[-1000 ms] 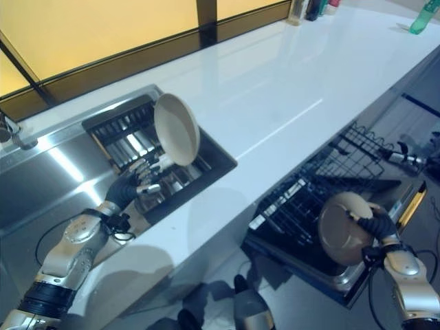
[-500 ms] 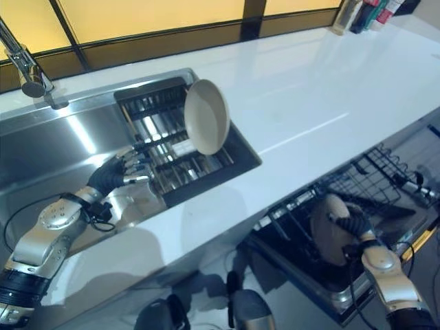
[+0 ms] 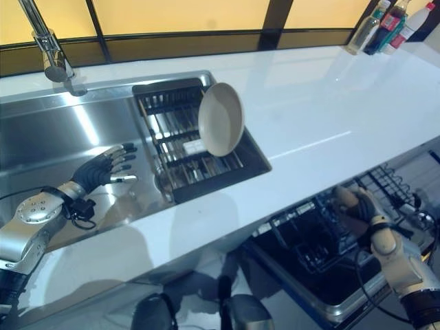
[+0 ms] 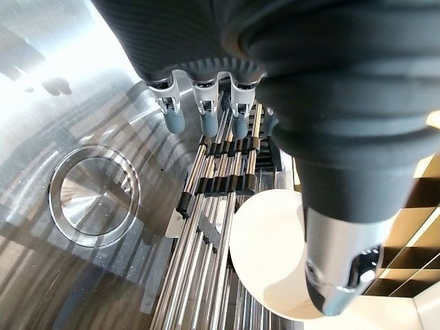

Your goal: Pick up plates and place into dishwasher.

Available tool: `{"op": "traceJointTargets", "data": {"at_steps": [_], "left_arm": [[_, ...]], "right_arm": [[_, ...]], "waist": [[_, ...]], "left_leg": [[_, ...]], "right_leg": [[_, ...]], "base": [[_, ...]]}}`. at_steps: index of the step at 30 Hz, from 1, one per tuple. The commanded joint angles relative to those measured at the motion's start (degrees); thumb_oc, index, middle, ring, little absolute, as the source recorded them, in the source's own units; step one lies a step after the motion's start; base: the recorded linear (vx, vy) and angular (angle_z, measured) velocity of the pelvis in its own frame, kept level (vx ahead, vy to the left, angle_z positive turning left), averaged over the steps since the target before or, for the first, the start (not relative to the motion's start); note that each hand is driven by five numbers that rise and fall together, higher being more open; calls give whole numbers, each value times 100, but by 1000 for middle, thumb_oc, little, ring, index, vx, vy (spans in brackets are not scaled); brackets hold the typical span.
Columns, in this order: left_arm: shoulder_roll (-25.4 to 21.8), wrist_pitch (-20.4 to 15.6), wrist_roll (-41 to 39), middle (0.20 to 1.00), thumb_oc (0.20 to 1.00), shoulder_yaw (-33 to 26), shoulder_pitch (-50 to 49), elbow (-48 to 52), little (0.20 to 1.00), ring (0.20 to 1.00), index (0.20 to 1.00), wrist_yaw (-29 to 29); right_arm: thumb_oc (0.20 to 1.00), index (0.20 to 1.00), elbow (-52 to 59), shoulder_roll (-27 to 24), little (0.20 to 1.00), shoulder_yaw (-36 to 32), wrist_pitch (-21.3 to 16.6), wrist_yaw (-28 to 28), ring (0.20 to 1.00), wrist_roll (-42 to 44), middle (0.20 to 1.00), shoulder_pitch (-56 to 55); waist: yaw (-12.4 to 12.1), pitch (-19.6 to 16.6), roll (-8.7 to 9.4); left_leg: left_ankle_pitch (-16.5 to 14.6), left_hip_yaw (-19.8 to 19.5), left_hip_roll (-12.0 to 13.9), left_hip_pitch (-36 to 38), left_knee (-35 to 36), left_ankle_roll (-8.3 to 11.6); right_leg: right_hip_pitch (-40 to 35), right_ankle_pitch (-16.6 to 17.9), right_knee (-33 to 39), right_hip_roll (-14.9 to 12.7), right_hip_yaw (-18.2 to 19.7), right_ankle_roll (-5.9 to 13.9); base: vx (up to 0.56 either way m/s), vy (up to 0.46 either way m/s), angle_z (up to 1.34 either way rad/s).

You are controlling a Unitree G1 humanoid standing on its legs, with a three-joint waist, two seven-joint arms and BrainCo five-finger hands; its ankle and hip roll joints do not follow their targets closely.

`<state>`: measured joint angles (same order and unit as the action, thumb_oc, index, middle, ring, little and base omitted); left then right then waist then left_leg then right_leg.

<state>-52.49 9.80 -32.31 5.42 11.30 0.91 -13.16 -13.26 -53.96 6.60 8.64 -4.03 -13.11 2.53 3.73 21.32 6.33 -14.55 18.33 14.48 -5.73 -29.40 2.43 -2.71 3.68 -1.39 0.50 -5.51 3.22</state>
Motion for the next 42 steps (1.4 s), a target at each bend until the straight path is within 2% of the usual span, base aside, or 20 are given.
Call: {"op": "traceJointTargets", "data": {"at_steps": [1,3,7,13,22,29,36,37,38,42], "left_arm": [[139,-162,14,1000,1000,15,-773,-260,1000,1000,1000,-84],[183,-203,38,1000,1000,70,-701,-328,1000,1000,1000,-105],[286,-322,28,1000,1000,215,-497,-421,1000,1000,1000,13],[450,-585,-160,1000,1000,571,70,-625,1000,1000,1000,364],[674,-974,-366,1000,1000,848,546,-725,1000,1000,1000,849],[863,-1324,-489,1000,1000,1079,680,-747,1000,1000,1000,1250],[1088,-1513,-500,1000,1000,1172,682,-608,1000,1000,1000,1483],[1140,-1517,-470,1000,1000,1180,689,-546,1000,1000,1000,1526],[1160,-1528,-450,1000,1000,1174,682,-528,1000,1000,1000,1525],[1234,-1585,-423,1000,1000,1142,626,-461,1000,1000,1000,1534]], "right_arm": [[200,200,-163,-213,200,175,44,40,200,-191,200,531],[200,200,-233,-129,200,276,42,187,200,-168,200,582],[200,200,-503,170,200,509,53,78,200,0,200,643],[200,200,-1270,543,200,861,-10,-259,200,475,200,1240],[200,200,-1808,399,200,982,-276,-629,200,1396,200,2125],[200,200,-2605,203,200,1166,-398,-794,200,1757,200,2756],[200,200,-2889,32,200,1207,-304,-771,200,1849,200,2930],[561,561,-2899,0,561,1191,-290,-830,561,1900,561,2947],[1000,1000,-2911,-15,1000,1164,-306,-863,1000,1934,1000,2944],[1000,1000,-2839,-47,1000,991,-294,-1051,1000,2016,1000,2847]], "waist": [[-407,-109,238],[-396,-77,184],[-351,74,9],[-278,392,-392],[-125,844,-910],[-42,847,-1246],[37,847,-1416],[50,847,-1419],[54,847,-1420],[97,847,-1404]], "left_leg": [[-256,85,-100,6,-158,-525],[-230,81,-69,-48,-197,-486],[-186,51,-54,-204,-252,-438],[-66,-85,-107,-658,-344,-339],[90,-226,-200,-1368,-449,-167],[271,-263,-282,-2014,-416,-41],[461,-218,-312,-2214,-346,12],[479,-210,-318,-2238,-319,9],[491,-207,-319,-2240,-309,9],[569,-164,-313,-2179,-228,22]], "right_leg": [[325,494,268,-391,-256,826],[344,469,255,-418,-268,823],[428,402,241,-483,-277,793],[743,267,184,-656,-345,730],[1392,154,118,-903,-389,642],[2160,170,7,-1111,-373,518],[2546,183,-136,-1201,-332,433],[2591,191,-147,-1217,-323,422],[2605,194,-157,-1222,-322,418],[2614,222,-187,-1231,-319,409]], "base": [[0,0,0],[0,0,0],[-81,36,2],[-151,92,4],[-115,86,-3],[-74,81,-2],[-40,82,0],[-48,59,-13],[-55,58,-6],[-50,59,0]]}}
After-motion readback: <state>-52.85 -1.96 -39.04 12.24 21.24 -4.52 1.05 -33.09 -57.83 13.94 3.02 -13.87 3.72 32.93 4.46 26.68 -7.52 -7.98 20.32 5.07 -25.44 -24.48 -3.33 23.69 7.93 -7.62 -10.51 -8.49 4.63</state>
